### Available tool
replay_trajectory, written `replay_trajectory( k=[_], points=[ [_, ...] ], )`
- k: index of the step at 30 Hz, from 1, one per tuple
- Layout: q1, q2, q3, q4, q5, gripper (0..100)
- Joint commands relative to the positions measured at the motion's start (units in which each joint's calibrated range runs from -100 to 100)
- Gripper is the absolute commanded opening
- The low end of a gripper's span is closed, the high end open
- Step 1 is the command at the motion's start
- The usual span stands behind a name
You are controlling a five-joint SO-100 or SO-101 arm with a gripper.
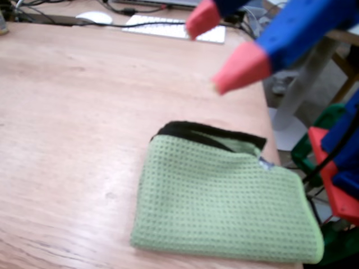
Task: Clean the table
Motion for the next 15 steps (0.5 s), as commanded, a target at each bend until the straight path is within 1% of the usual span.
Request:
replay_trajectory(
  k=[1, 2, 3, 5, 6, 7, 12, 15],
  points=[
    [0.3, -11.6, -0.6, 11.8, -0.6, 30],
    [0.8, -15.7, -0.6, 18.4, -0.7, 29],
    [3.9, -19.9, -0.6, 25.3, -1.7, 27],
    [9.6, -27.2, -0.5, 34.1, -4.8, 13],
    [8.8, -30.1, -0.2, 35.0, -5.2, 2],
    [10.0, -29.7, 1.4, 35.0, -5.2, 1],
    [10.3, -30.2, 14.4, 34.8, -5.8, 0],
    [10.3, -30.2, 20.9, 31.3, -5.7, 0]
  ],
)
